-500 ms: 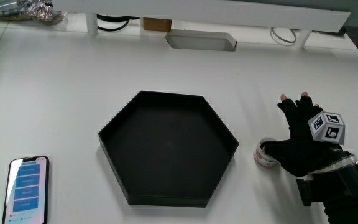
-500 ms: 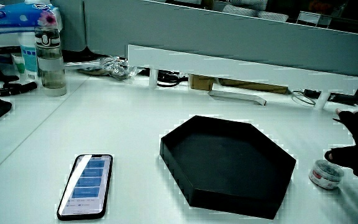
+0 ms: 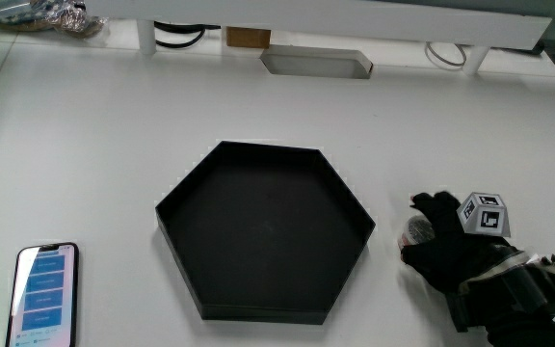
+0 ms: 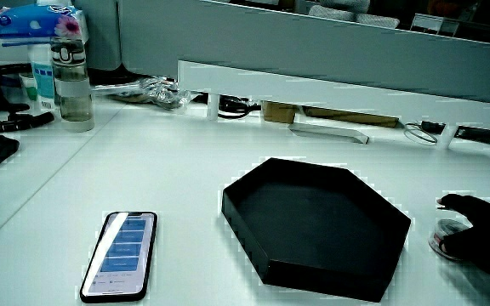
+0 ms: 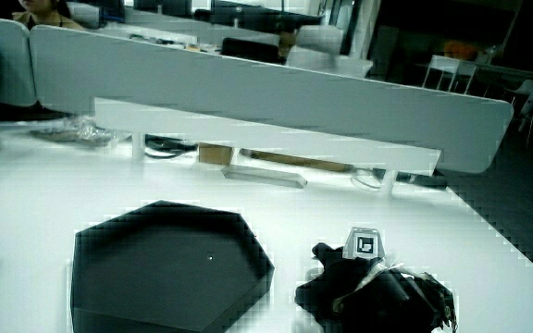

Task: Pick paper clip from desk

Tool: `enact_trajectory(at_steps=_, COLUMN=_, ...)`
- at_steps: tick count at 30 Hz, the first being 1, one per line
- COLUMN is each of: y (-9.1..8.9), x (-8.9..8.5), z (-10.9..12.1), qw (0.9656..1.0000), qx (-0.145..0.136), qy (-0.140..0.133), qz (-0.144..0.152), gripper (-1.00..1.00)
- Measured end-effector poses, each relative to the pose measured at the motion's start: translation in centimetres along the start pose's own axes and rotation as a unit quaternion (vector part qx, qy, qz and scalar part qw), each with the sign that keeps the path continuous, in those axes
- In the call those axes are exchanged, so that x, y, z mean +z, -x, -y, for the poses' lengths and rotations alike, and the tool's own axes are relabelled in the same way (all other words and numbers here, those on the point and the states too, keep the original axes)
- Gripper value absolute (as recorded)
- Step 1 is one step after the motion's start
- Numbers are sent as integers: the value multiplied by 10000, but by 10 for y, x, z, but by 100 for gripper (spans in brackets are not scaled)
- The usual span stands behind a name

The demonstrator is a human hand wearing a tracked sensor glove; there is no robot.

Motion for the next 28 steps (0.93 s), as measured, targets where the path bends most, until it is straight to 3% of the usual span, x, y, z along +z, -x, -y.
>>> enact_trajectory(at_steps=3, y=2, x=-5, z=-3, qw=9999, qx=-20, qy=106, qz=-16, gripper=23)
enact_trajectory(at_steps=4, y=-1, x=-6, z=-5, qw=9999, qx=-83, qy=-66, qz=-93, gripper=31)
enact_trajectory(at_steps=6, y=-2, x=-2, z=-2, qw=9988, qx=117, qy=-138, qz=-459, gripper=46)
enact_trajectory(at_steps=8, y=0, x=-1, z=-5, qw=9994, qx=70, qy=-191, qz=-277, gripper=62)
enact_trajectory(at_steps=9, y=1, x=1, z=-2, qw=9991, qx=28, qy=-293, qz=-298, gripper=69)
enact_trajectory(at_steps=10, y=3, x=2, z=0, qw=9992, qx=115, qy=-203, qz=-329, gripper=77)
enact_trajectory(at_steps=13, y=1, x=2, z=-1, qw=9992, qx=58, qy=-273, qz=-300, gripper=100)
enact_trajectory(at_steps=21, y=-4, x=-4, z=-5, qw=9991, qx=38, qy=-181, qz=-376, gripper=100)
enact_trajectory(at_steps=22, y=-7, x=-4, z=-5, qw=9981, qx=102, qy=-173, qz=-581, gripper=100)
enact_trajectory(at_steps=24, y=-10, x=0, z=-2, qw=9970, qx=60, qy=-332, qz=-691, gripper=100)
enact_trajectory(at_steps=27, y=-9, x=8, z=-3, qw=9962, qx=119, qy=-314, qz=-804, gripper=100)
enact_trajectory(at_steps=28, y=-3, x=15, z=0, qw=9951, qx=323, qy=-348, qz=-863, gripper=100)
